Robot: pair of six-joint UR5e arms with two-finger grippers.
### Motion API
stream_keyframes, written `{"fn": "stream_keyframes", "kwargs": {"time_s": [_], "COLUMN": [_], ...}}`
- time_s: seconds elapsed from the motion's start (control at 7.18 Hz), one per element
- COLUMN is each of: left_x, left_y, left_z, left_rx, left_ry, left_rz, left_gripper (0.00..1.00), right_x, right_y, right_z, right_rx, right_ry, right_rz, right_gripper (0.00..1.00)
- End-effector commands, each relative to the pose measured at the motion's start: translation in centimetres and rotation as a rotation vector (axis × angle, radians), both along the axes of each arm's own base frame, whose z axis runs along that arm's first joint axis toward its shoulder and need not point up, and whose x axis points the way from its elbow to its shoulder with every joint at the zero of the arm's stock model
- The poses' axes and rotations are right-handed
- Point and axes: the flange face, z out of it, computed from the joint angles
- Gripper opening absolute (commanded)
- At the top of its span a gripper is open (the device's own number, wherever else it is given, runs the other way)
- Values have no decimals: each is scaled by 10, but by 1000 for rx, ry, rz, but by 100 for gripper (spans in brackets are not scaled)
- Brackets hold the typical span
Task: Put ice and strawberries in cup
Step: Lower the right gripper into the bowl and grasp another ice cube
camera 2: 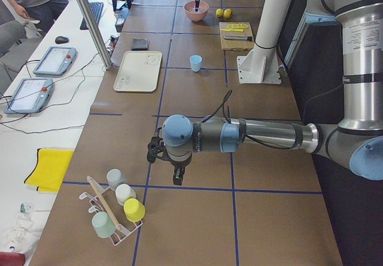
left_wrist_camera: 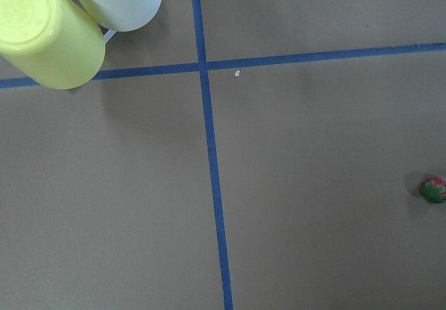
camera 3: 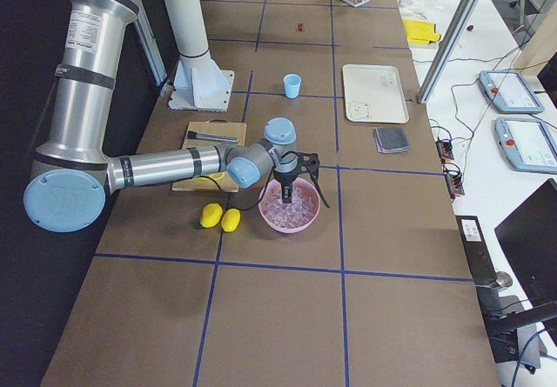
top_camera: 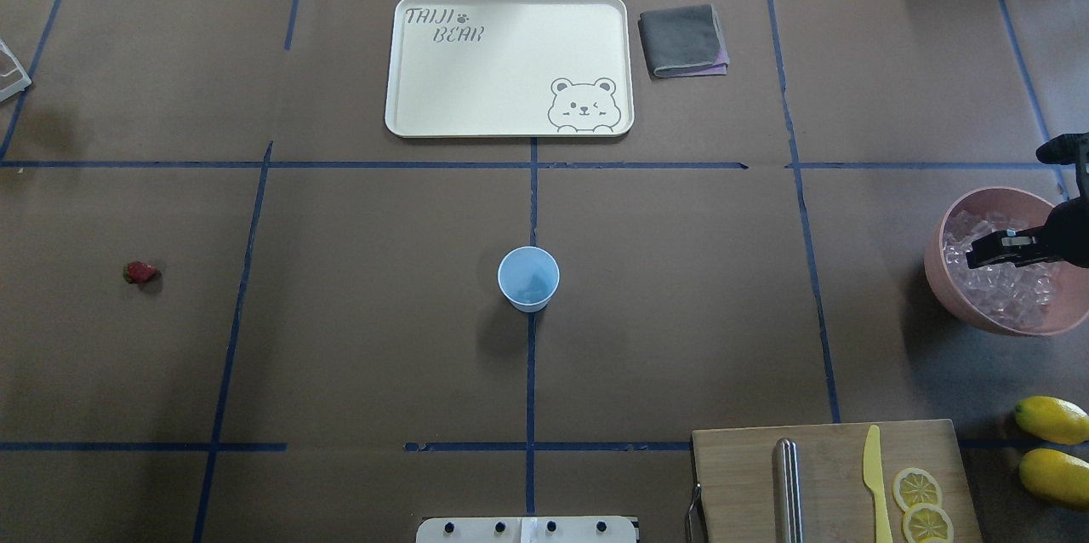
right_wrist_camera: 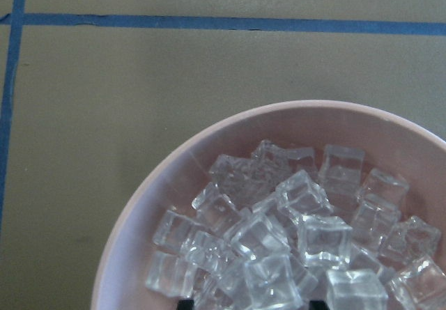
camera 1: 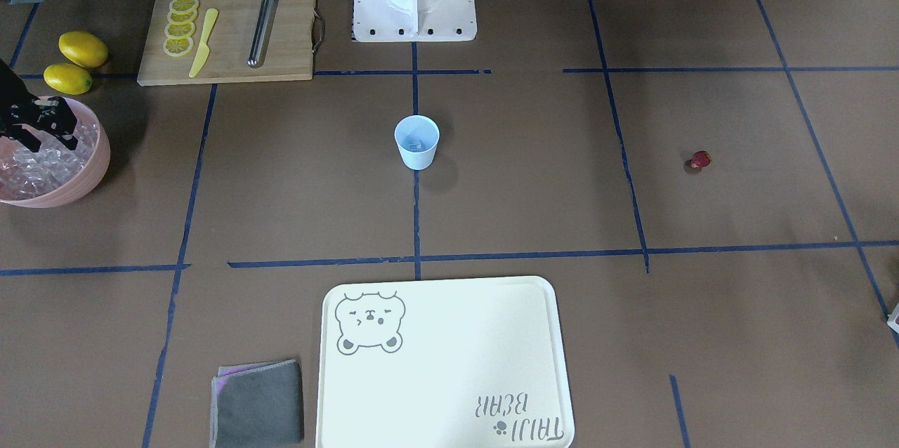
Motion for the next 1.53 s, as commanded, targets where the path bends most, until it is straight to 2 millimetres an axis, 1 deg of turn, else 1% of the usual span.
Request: {"fn": "stream_keyframes", "kwargs": {"time_s": [0.0, 0.28, 0.84, 1.39], "left_x": [0, 0, 0, 0], "left_y": [0, 0, 0, 0], "left_z": [0, 0, -1, -1], "left_rx": [1, -1, 2, 2], "left_ry": [0, 0, 0, 0], "left_rz": [0, 0, 0, 0], "left_gripper": [100, 100, 100, 100], "right_x": [0, 2, 0, 0], "right_y": [1, 2, 0, -1], "right_z": [2, 4, 2, 3], "right_rx": [-3, -2, 5, 9], "right_ry": [3, 12, 15, 27], "right_rz": [-1, 4, 6, 10], "right_gripper": [61, 61, 54, 54]}}
